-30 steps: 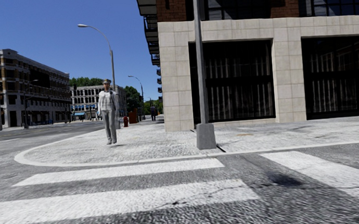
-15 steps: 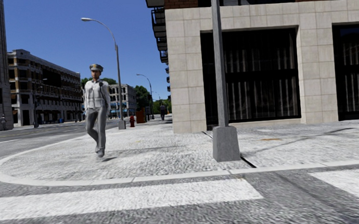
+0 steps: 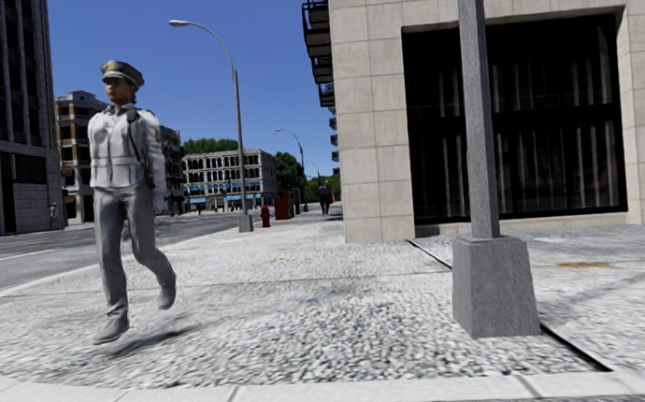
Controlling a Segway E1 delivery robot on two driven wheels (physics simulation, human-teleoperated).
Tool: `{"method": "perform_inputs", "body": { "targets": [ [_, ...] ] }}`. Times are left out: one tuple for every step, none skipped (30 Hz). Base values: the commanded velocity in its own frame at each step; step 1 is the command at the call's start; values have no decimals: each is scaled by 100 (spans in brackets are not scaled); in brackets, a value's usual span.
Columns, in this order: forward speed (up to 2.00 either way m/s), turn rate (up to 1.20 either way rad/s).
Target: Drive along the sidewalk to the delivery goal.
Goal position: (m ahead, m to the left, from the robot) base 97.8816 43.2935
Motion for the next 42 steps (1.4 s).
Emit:
{"method": "perform_inputs", "body": {
  "targets": [
    [200, 0],
    [200, 0],
    [200, 0],
    [200, 0],
    [200, 0],
    [200, 0],
    [200, 0],
    [200, 0],
    [195, 0],
    [183, 0],
    [183, 0],
    [171, 0],
    [162, 0],
    [154, 4],
    [154, 4],
    [151, 10],
    [148, 12],
    [148, 16],
    [148, 16],
    [147, 20],
    [147, 26],
    [147, 33],
    [147, 33],
    [147, 35],
    [147, 35],
    [147, 35],
    [147, 35],
    [147, 35],
    [147, 35],
    [147, 35],
    [147, 35],
    [147, 35],
    [147, 36],
    [147, 38],
    [147, 39],
    [147, 39],
    [147, 40],
    [147, 40],
    [147, 40],
    [147, 40],
    [147, 40],
    [147, 40]
  ]
}}
